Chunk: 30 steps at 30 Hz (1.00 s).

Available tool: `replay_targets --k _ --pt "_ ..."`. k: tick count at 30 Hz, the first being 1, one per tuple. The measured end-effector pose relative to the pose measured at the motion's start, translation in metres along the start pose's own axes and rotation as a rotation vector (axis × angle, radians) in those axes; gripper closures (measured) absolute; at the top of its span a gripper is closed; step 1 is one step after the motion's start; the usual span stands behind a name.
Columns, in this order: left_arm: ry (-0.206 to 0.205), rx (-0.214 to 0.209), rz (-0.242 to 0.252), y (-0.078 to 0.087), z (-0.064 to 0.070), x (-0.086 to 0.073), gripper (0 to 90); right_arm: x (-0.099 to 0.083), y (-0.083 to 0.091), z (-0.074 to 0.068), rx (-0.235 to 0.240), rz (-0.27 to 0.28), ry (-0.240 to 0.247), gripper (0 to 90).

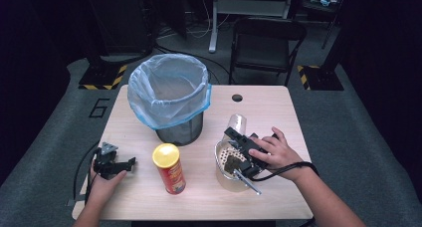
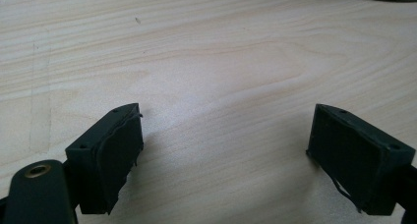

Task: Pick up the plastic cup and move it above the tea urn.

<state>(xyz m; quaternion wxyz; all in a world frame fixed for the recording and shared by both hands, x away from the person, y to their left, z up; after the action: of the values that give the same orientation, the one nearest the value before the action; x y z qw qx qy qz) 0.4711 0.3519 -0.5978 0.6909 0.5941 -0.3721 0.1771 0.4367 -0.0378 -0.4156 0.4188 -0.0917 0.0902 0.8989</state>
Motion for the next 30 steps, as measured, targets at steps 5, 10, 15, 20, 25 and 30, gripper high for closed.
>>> replay_targets --k 5,10,15,20,25,30 --pt "0.001 0.0 0.001 0.0 0.0 0.0 13.0 -0.001 -0.001 0.012 0.028 0.072 -0.339 34.8" --pt "0.0 0.001 0.001 0.0 0.0 0.0 13.0 -0.008 -0.001 0.024 0.038 0.123 -0.609 34.8" --pt "0.0 0.001 0.001 0.0 0.0 0.0 13.0 -0.013 -0.003 0.034 0.129 0.25 -0.986 34.5" --pt "0.0 0.0 0.001 0.0 0.0 0.0 13.0 -0.021 -0.003 0.04 0.182 0.319 -1.216 34.6" --pt "0.0 0.0 0.0 0.0 0.0 0.0 13.0 -0.028 -0.004 0.04 0.32 0.348 -1.529 34.7" --pt "-0.001 0.0 0.0 0.0 0.0 0.0 13.0 -0.037 -0.002 0.041 0.431 0.352 -1.836 35.3"
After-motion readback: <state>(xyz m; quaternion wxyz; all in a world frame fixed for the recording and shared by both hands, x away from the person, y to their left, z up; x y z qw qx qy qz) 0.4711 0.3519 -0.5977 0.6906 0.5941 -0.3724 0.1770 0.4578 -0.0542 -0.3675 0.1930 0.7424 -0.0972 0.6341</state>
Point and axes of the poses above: each handheld gripper's, and its own axes: y roughly backward along the jaws, x roughly out of its top, z roughly to its right, the point moved 10 cm from there along -y, roughly forward along the jaws, and after that the axes turned 2 degrees about -z, right-handed, at the moved point
